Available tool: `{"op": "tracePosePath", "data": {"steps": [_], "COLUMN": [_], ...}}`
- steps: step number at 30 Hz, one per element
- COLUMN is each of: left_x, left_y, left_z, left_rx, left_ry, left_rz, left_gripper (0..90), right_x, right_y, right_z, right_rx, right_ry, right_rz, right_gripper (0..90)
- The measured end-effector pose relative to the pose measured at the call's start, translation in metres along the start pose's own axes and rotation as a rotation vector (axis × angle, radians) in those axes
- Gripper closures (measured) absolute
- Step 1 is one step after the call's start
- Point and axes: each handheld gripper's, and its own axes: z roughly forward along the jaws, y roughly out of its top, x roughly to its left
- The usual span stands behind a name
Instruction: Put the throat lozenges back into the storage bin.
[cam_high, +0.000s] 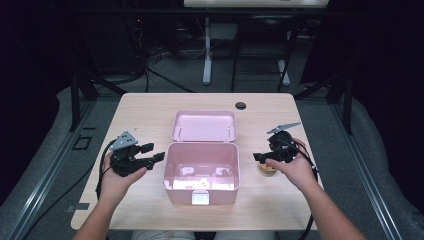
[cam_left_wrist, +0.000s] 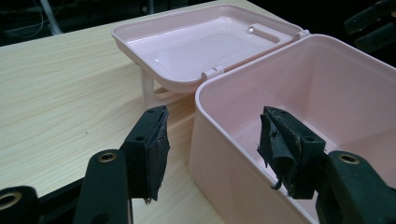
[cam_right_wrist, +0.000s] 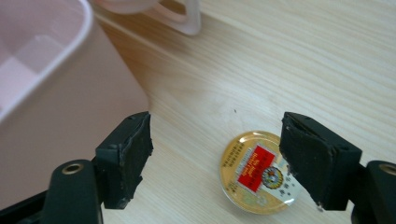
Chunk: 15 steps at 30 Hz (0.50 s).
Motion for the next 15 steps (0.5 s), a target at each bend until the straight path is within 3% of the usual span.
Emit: {"op": "tracePosePath", "data": {"steps": [6, 15], "left_x": [0.001, 0.002], "left_y": [0.000, -0.001], "left_z": [0.000, 0.001], "left_rx": [0.004, 0.015], "left_ry": [0.001, 0.006], "left_rz": [0.003, 0.001], "left_gripper": [42.0, 42.0], "right_x": [-0.012, -0.020], "right_y": [0.004, 0.009], "right_z": [0.013, 0.031], "right_rx": [0.097, 0.240], "right_ry": [-0.038, -0.069], "right_rz": [0.019, 0.026], "right_gripper": [24.4, 21.7]}}
